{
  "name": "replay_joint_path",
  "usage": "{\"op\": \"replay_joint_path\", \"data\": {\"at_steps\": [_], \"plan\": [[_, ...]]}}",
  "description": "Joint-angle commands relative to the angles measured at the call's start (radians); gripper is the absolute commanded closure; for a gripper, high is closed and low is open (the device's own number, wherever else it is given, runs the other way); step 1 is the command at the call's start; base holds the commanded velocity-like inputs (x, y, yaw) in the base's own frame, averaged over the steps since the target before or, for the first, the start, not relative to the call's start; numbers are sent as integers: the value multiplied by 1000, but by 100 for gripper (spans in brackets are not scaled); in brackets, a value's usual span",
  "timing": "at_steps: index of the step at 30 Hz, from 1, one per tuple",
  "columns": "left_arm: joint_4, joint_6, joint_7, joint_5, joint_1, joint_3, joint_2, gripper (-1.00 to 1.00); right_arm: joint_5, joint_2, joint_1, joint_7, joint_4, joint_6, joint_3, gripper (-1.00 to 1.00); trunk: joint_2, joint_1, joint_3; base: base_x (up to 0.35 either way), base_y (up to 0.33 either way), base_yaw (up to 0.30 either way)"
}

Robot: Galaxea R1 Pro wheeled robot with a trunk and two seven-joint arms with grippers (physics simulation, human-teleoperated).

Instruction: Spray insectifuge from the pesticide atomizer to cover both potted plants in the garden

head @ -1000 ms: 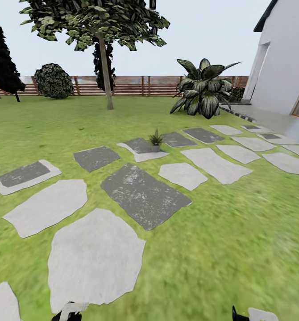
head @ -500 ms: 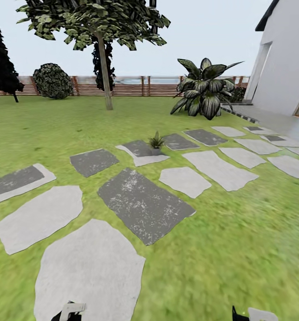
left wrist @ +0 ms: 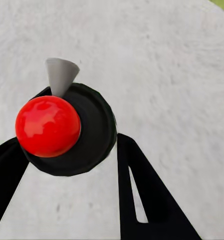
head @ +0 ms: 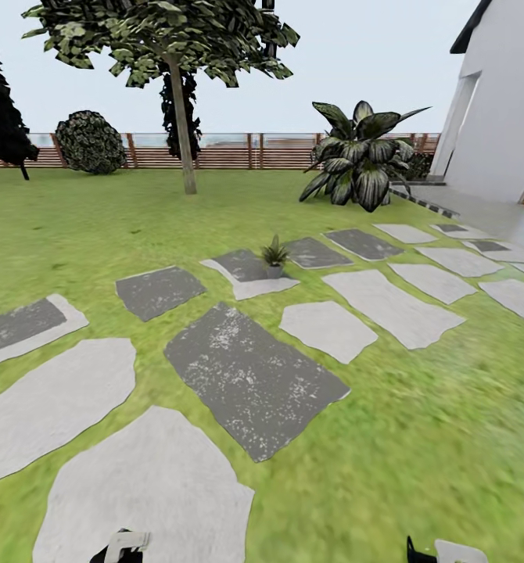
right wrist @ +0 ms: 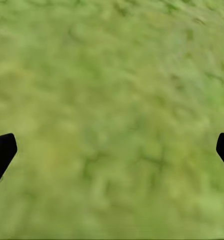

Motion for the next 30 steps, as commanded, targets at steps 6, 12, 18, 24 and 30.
{"op": "replay_joint_path", "data": {"at_steps": [6, 12, 18, 24, 30], "plan": [[2, -4, 1, -10, -1, 7, 0, 100, 2, 0, -1, 0, 1, -4, -5, -100, 0, 0, -1, 340, 0, 0], [1, -4, 1, -10, -1, 7, 0, 100, 2, 0, -1, 0, 1, -4, -5, -100, 0, 0, -1, 340, 0, 0], [2, -4, 1, -10, -1, 7, 0, 100, 2, 0, -1, 0, 1, -4, -5, -100, 0, 0, -1, 340, 0, 0], [2, -4, 1, -10, -1, 7, 0, 100, 2, 0, -1, 0, 1, -4, -5, -100, 0, 0, -1, 340, 0, 0], [2, -4, 1, -10, -1, 7, 0, 100, 1, 0, -1, 0, 1, -4, -5, -100, 0, 0, -1, 340, 0, 0]]}}
